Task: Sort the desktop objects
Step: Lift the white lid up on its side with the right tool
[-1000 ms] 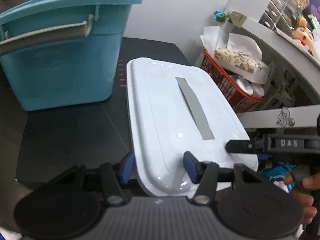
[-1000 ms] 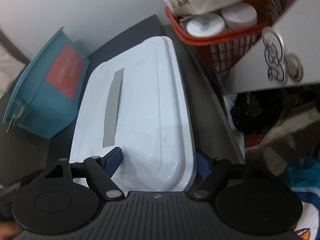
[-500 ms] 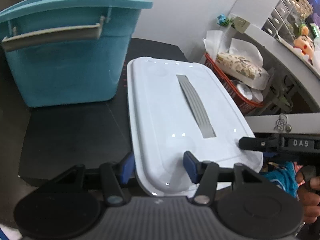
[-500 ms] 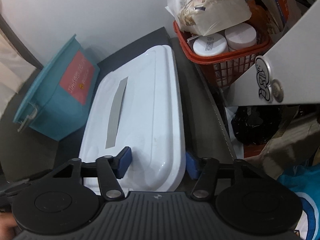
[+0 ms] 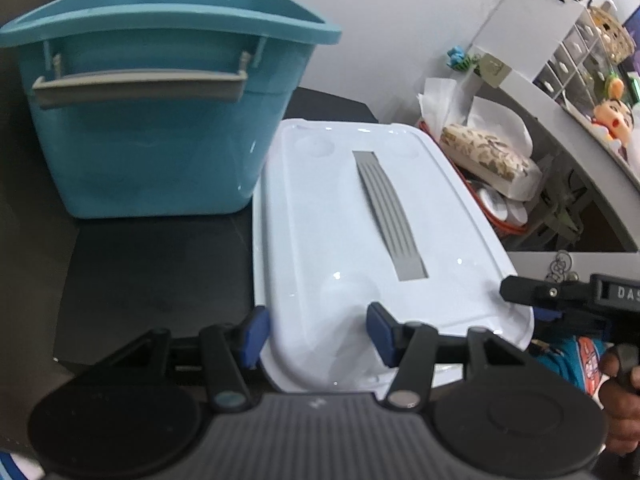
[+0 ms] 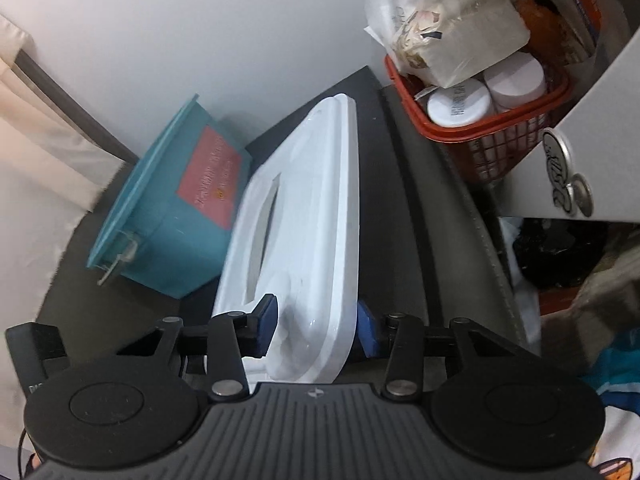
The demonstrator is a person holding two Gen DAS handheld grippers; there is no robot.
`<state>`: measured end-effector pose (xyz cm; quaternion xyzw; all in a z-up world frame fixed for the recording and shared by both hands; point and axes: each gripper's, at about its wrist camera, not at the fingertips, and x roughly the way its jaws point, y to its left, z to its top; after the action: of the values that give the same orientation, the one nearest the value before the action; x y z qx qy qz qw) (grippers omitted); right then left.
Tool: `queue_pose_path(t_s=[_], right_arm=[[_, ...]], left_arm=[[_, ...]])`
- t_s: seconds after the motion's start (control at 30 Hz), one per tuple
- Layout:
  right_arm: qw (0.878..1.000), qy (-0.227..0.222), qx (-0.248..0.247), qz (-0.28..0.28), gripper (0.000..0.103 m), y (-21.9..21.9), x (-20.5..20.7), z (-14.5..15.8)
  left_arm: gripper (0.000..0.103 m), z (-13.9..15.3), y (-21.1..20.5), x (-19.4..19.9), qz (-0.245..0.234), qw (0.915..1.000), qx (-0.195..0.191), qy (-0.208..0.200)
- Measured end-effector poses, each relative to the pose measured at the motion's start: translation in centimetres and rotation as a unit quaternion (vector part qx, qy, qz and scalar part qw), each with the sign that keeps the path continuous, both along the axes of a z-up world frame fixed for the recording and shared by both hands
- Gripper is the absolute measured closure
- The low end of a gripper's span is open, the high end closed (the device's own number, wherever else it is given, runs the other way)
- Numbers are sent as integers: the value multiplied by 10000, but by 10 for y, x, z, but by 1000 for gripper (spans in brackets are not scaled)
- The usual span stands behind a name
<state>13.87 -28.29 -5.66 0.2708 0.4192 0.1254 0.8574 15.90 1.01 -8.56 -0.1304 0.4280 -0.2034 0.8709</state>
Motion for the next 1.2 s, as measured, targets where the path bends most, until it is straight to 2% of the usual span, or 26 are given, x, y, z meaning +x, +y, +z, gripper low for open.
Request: queue_pose_path(t_s=[0.47, 0.83, 1.2], right_arm=[[9977, -517, 416, 108, 54, 4, -3, 13], [9960, -473, 725, 239, 55, 19, 7, 6], [9948, -240, 949, 264, 72, 31, 20, -10]], left_arm=[[45, 6, 6, 1, 36, 10000, -92, -6], [45, 7, 7, -1, 51, 10000, -66, -40], [46, 8, 7, 0, 77, 9999, 7, -104]])
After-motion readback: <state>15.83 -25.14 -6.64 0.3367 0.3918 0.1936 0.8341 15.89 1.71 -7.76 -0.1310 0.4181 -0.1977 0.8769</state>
